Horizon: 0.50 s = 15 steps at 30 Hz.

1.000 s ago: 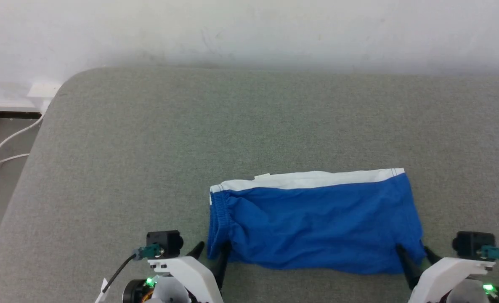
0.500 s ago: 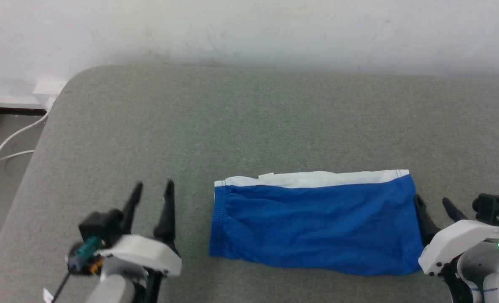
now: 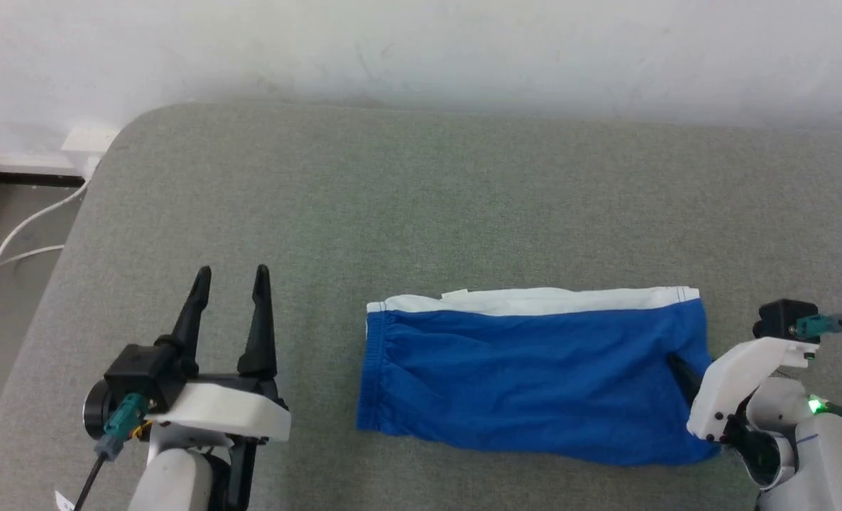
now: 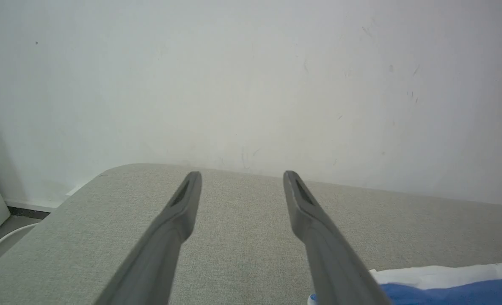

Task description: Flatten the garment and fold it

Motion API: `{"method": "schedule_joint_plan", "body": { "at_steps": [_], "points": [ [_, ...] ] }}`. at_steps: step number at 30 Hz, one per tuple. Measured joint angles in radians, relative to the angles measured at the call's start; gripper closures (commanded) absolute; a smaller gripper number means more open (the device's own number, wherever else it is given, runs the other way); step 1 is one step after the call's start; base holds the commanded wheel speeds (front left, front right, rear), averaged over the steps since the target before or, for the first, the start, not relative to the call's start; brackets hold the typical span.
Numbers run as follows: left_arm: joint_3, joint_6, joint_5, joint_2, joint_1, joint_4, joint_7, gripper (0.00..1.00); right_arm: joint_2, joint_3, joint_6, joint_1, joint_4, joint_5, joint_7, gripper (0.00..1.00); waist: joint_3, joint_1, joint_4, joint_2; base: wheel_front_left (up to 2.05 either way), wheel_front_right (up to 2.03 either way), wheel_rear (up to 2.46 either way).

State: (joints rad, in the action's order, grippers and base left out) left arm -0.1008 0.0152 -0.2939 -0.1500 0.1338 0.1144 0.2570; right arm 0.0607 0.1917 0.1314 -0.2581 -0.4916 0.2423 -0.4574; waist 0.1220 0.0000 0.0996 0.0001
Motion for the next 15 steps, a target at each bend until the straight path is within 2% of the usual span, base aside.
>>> {"method": "schedule_joint_plan", "body": {
  "at_steps": [1, 2, 4, 10, 15],
  "points": [
    [0.008, -0.008, 0.008, 0.008, -0.004, 0.001, 0.000, 0.00, 0.006, -0.009, 0.000, -0.006, -0.007, 0.014, -0.019, 0.25, -0.001, 0.0000, 0.001, 0.0000, 0.00, 0.00, 0.00],
    [0.018, -0.016, 0.016, 0.016, -0.007, 0.000, 0.000, 0.00, 0.012, -0.017, 0.000, -0.008, -0.008, 0.021, -0.036, 0.61, -0.002, -0.0001, 0.001, 0.0000, 0.00, 0.00, 0.00],
    [0.034, -0.028, 0.035, 0.029, -0.013, 0.000, 0.000, 0.00, 0.016, -0.032, 0.000, -0.008, -0.005, 0.032, -0.045, 0.98, -0.004, -0.0001, 0.002, 0.0000, 0.00, 0.00, 0.00],
    [0.074, -0.059, 0.071, 0.055, -0.021, -0.001, 0.000, 0.00, -0.006, -0.025, 0.000, 0.024, 0.048, 0.014, -0.023, 1.00, -0.011, 0.0000, -0.005, 0.0000, 0.00, 0.00, 0.00],
    [0.098, -0.072, 0.085, 0.070, -0.036, 0.000, 0.000, 0.00, -0.016, 0.075, 0.001, 0.073, 0.123, -0.058, -0.007, 1.00, -0.016, 0.0000, -0.012, 0.0000, 0.00, 0.00, 0.00]
  ]
}}
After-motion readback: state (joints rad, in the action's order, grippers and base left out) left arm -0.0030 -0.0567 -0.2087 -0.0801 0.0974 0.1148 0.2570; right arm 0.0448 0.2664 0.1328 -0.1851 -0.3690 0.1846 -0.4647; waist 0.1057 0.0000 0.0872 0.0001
